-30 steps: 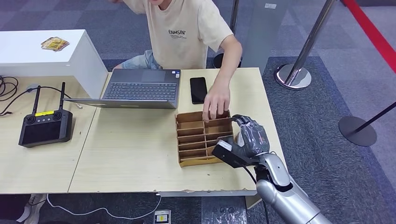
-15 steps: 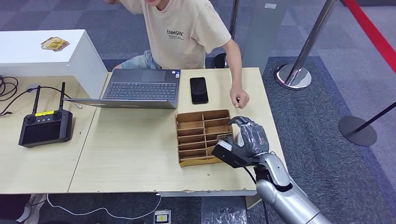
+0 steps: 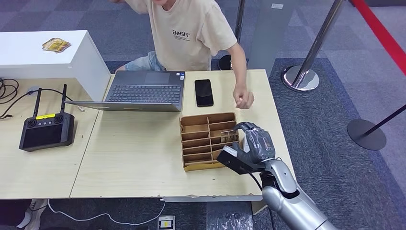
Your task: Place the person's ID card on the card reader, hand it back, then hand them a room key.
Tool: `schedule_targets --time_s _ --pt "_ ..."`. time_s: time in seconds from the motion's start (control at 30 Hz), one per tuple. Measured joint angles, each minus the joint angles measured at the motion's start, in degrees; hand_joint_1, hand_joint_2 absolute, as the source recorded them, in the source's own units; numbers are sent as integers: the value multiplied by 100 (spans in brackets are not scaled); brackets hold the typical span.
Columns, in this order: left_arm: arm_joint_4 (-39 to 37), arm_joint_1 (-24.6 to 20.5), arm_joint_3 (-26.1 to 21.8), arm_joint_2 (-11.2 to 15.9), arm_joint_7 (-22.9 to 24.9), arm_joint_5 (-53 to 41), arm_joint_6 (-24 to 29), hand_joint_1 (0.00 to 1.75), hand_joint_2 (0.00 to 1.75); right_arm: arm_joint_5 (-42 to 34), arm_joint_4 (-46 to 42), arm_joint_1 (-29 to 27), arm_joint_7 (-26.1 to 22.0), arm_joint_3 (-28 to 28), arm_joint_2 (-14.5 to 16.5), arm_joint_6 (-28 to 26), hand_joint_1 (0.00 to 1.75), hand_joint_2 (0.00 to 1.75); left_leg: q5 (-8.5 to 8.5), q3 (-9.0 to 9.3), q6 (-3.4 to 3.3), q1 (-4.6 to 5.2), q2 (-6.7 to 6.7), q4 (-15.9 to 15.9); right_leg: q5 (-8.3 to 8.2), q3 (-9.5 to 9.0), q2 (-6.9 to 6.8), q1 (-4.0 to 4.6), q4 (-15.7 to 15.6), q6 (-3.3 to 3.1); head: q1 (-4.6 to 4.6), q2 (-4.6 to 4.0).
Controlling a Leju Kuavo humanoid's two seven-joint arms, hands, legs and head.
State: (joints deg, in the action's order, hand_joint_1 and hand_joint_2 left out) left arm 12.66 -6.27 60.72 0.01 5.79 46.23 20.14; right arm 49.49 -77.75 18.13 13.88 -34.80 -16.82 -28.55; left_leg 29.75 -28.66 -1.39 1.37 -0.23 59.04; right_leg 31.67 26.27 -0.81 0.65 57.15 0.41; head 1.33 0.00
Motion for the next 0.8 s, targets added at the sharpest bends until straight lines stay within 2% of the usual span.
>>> schedule_targets --time_s 0.8 --pt "0 0 0 -10 0 0 12 0 175 -50 3 -17 -1 0 14 -2 82 175 0 0 0 0 0 0 0 0 0 0 0 0 0 0"
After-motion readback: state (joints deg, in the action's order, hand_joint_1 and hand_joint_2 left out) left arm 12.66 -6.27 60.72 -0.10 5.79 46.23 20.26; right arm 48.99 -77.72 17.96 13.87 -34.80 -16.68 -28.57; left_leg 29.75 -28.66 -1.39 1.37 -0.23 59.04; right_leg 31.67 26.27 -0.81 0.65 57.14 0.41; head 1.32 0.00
